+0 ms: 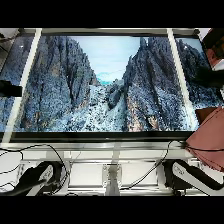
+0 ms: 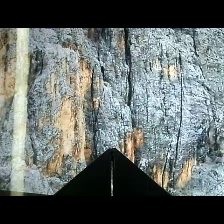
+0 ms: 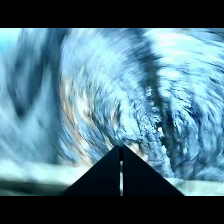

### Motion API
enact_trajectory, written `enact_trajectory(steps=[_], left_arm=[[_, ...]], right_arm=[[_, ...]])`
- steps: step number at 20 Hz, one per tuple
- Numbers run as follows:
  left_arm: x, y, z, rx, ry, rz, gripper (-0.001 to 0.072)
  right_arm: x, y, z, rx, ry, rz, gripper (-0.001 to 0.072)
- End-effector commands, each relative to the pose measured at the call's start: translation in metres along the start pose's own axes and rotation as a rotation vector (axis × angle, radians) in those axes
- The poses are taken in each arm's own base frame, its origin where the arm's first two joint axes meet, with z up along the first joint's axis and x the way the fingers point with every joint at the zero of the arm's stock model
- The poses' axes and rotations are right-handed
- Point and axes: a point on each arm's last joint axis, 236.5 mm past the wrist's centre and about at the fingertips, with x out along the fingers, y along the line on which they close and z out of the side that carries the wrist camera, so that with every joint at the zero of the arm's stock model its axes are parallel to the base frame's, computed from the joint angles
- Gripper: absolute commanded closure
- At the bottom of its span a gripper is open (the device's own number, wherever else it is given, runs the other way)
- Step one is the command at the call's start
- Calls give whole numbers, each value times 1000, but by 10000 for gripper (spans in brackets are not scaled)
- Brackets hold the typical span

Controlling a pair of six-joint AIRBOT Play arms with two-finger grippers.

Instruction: Fold the clothes and pants, and hang the long-sleeved shirts on hangers.

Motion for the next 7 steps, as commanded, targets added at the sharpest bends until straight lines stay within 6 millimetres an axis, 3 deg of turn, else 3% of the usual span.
enact_trajectory(steps=[1,7], left_arm=[[0,0,0,0,0,1,697],[0,0,0,0,0,1,697]], right_arm=[[13,41,14,-456,-27,-227,701],[17,68,16,-475,-60,-162,701]])
